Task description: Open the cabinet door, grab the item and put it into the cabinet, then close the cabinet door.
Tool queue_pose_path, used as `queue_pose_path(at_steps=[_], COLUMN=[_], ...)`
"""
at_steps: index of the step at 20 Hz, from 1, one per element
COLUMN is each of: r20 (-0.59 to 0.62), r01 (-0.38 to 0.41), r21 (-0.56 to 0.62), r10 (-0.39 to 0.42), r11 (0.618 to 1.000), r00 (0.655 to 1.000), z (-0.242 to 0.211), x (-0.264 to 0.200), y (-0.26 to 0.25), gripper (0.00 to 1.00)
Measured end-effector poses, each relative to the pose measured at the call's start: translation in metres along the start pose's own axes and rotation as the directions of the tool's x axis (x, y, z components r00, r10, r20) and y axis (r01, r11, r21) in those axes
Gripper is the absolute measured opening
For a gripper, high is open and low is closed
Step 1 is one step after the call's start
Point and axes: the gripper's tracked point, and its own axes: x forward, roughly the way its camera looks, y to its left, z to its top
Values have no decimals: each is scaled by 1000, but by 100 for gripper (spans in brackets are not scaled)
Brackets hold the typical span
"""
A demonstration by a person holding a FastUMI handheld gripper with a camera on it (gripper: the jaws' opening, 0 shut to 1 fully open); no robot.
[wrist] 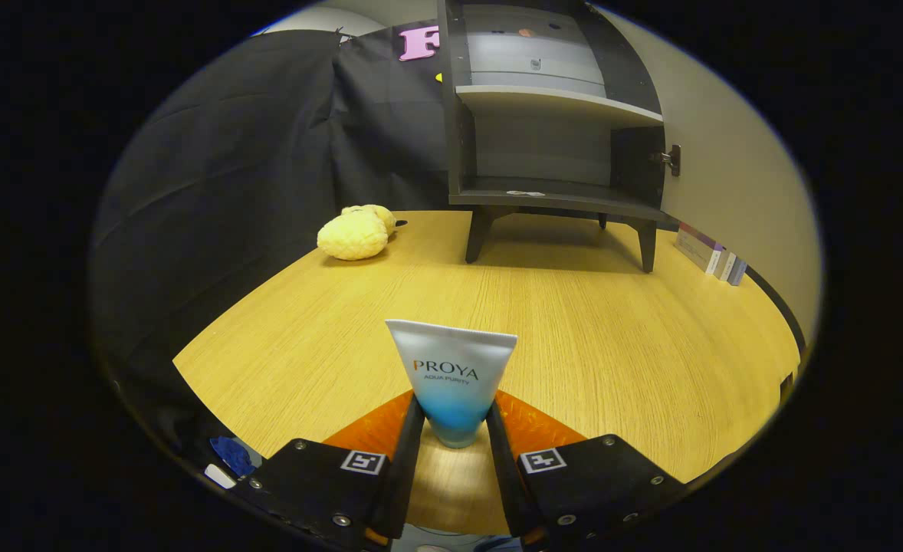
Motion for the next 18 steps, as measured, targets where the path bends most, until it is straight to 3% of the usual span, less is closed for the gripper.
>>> queue_pose_path(at_steps=[18], r20=[45], r01=[-4], r21=[15], r10=[3], r11=[1000], r00=[999], z=[115], x=[-24], y=[-46], gripper=[50])
